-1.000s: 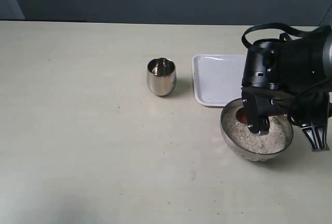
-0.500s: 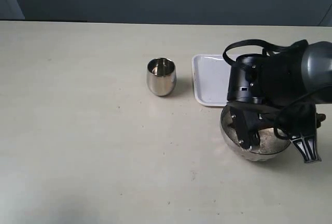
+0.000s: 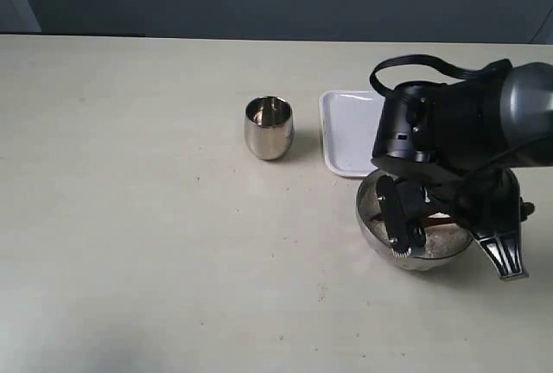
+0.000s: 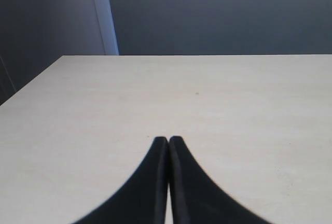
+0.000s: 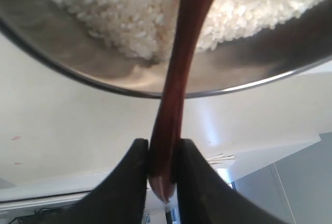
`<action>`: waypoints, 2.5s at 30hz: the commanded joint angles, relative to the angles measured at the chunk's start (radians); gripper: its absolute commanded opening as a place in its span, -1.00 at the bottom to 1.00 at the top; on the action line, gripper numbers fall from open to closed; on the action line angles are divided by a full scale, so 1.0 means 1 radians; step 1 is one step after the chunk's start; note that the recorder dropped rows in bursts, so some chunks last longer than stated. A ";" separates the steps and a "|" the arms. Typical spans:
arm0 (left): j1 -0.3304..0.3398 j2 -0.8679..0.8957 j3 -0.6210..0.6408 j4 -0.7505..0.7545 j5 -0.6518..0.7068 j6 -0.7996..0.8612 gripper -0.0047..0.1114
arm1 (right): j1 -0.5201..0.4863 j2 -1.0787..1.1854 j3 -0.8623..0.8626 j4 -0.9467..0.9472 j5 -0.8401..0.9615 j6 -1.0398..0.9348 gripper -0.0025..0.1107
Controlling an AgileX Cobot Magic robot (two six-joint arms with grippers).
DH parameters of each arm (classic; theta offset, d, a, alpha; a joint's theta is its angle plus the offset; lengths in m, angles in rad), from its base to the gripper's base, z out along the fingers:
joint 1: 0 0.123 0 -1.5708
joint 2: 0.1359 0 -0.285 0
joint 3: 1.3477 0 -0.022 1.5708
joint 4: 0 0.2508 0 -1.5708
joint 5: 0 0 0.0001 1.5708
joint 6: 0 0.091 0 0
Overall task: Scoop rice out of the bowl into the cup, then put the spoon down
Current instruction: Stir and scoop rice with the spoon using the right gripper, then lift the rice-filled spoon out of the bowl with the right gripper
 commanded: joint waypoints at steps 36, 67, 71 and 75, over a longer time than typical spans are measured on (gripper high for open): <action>-0.007 0.001 0.000 0.003 -0.005 -0.003 -0.91 | -0.148 -0.048 -0.063 0.311 -0.004 -0.118 -0.97; -0.007 0.001 0.000 0.003 -0.005 -0.003 -0.91 | -0.278 -0.095 -0.063 0.596 -0.004 -0.102 -0.97; -0.007 0.001 0.000 0.003 -0.005 -0.003 -0.91 | -0.278 -0.095 -0.063 0.635 -0.004 -0.102 -0.97; -0.007 0.001 0.000 0.003 -0.005 -0.003 -0.91 | -0.289 -0.095 -0.063 0.666 -0.004 -0.102 -0.97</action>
